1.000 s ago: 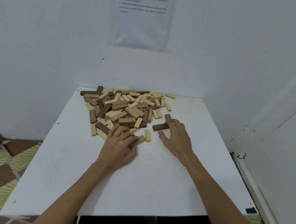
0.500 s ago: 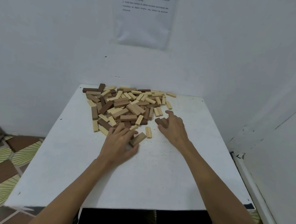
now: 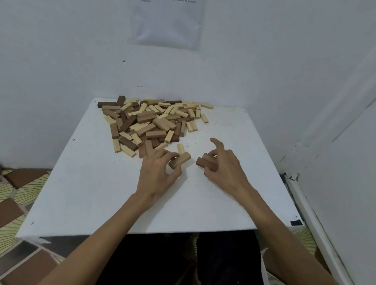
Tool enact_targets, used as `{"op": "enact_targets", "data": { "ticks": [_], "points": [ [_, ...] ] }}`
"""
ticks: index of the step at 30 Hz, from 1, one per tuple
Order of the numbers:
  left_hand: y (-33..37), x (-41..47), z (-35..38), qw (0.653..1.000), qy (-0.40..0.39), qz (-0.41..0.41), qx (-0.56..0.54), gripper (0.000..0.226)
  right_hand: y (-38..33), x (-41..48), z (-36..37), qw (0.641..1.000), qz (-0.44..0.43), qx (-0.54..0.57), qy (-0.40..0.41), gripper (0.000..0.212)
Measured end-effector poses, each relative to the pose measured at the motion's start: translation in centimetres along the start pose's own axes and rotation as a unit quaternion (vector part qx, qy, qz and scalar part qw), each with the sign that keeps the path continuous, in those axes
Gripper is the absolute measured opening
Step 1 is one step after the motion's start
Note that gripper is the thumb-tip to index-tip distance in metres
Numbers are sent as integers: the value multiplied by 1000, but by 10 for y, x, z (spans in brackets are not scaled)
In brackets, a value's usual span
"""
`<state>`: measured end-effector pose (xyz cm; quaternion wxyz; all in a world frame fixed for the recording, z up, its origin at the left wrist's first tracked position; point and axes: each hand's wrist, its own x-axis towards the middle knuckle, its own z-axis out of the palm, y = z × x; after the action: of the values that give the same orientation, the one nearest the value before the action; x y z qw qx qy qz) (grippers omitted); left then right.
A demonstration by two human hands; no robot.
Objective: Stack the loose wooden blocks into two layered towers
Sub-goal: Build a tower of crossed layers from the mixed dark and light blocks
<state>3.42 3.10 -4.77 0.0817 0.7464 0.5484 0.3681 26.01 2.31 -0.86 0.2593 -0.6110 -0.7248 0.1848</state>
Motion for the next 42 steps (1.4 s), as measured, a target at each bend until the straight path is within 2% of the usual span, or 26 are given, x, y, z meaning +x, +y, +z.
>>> {"op": "enact_targets", "data": {
  "ticks": [5,8,10,12,16,21,26,32,37,42],
  "points": [
    [14,-10,8,998,-54,-17,-17,24,10,-42,5,998,-7,-8,-54,85],
    [19,-14,13,995,-95,-2,10,25,19,-52,6,999,-1,1,-49,80],
    [19,-13,14,994,-110,-4,13,36,28,-55,2,999,14,-23,-29,75],
    [16,-12,11,992,-123,-14,22,56,39,-56,0,998,32,-44,-24,68],
    [14,-14,7,983,-170,-1,69,82,50,-55,-2,998,36,-35,-46,52],
    [22,-9,14,967,-244,27,63,102,43,-51,1,998,20,-18,-48,52],
    [25,0,22,973,-232,23,2,94,39,-46,3,999,14,5,-41,58],
    [18,7,20,964,-259,27,-54,88,37,-41,-1,998,10,9,-59,82],
    [18,10,13,967,-255,21,9,102,40,-33,-6,993,33,-2,-112,89],
    [18,19,6,951,-307,21,37,93,41,-23,-13,986,27,0,-167,86]
  ]
}}
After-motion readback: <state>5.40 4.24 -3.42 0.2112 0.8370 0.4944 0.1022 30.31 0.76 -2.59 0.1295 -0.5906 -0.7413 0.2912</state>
